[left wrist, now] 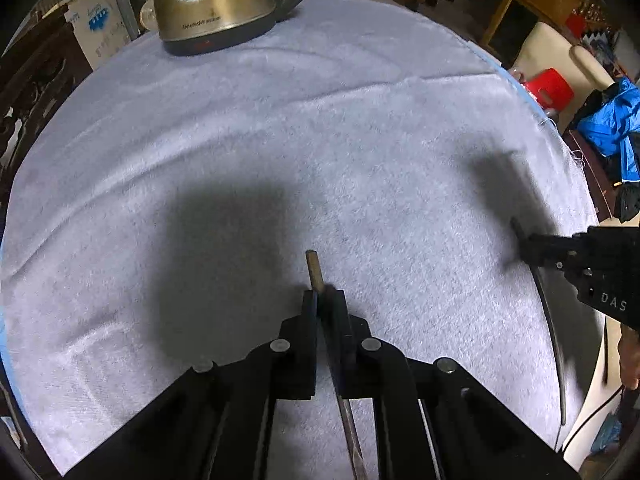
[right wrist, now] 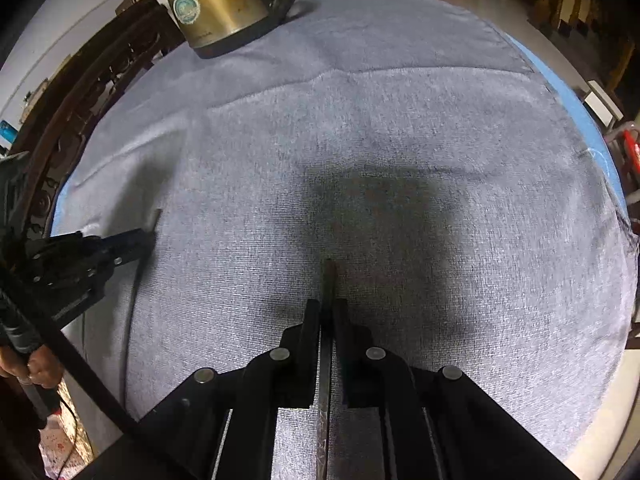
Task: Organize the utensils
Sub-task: 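Grasp a chopstick with the right gripper while the left gripper grasps the other, then lift both held chopsticks off the cloth, then carry both held chopsticks over the dark grey cup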
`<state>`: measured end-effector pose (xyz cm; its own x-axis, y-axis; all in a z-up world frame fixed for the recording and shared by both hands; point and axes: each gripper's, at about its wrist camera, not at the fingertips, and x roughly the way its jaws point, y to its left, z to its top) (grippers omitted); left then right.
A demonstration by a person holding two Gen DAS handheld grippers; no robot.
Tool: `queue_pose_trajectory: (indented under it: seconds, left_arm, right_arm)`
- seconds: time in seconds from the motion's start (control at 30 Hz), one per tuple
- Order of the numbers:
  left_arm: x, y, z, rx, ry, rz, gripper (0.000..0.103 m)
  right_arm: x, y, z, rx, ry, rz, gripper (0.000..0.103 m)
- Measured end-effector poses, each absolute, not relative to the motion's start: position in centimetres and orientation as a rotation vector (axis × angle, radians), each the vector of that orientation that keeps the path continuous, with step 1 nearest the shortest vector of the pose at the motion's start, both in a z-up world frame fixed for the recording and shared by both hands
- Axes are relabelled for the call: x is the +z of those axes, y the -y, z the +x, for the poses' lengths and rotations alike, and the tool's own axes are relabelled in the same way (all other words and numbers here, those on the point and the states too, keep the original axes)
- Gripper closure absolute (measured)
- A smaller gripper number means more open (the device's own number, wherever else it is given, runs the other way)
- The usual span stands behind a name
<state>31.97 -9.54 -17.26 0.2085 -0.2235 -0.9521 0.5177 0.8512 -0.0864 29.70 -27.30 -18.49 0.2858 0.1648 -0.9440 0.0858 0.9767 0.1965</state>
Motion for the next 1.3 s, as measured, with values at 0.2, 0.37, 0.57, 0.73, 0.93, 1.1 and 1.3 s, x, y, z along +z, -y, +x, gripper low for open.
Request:
queue_pose_trajectory:
  seconds: [0.2,0.37,0.57,0.73,0.93,1.1,1.3]
  left_arm:
    - [-17.4,10.4,33.1,-0.488,-1.256,0.275,0.064]
    - [-17.7,11.4,33.3,-0.448,-1.166,0.297,0.092]
    - [-17.5,8.9,32.2,-0.404,-1.147,0.246,0.098]
    - [-14.9,5.6,30.5,-0.381,-1.07,0.139,0.098]
    - [-9.7,1.4,27.6,-0.325,-0.916,0.067,0.098]
    - [-6.9,-2.4,24.8,-0.267,-0.802,-0.017,0.098]
    - [-3.3,-5.9,19.0,-0.208,-0.672,-0.091,0.098]
  right_arm:
    - [-18.4,25.8,30.7,0.055,-1.319,0.16,0.079]
    - [-18.3,24.2,30.9,0.004,-1.278,0.038,0.096]
    - [-17.7,24.6,29.5,0.015,-1.212,0.084,0.097]
    - [-15.0,27.6,26.6,0.02,-1.083,0.216,0.097]
    - [-9.9,30.8,23.5,-0.016,-0.923,0.301,0.097]
    - [-5.8,31.1,19.3,-0.028,-0.799,0.312,0.097]
    - [-2.9,30.4,14.4,-0.029,-0.686,0.321,0.097]
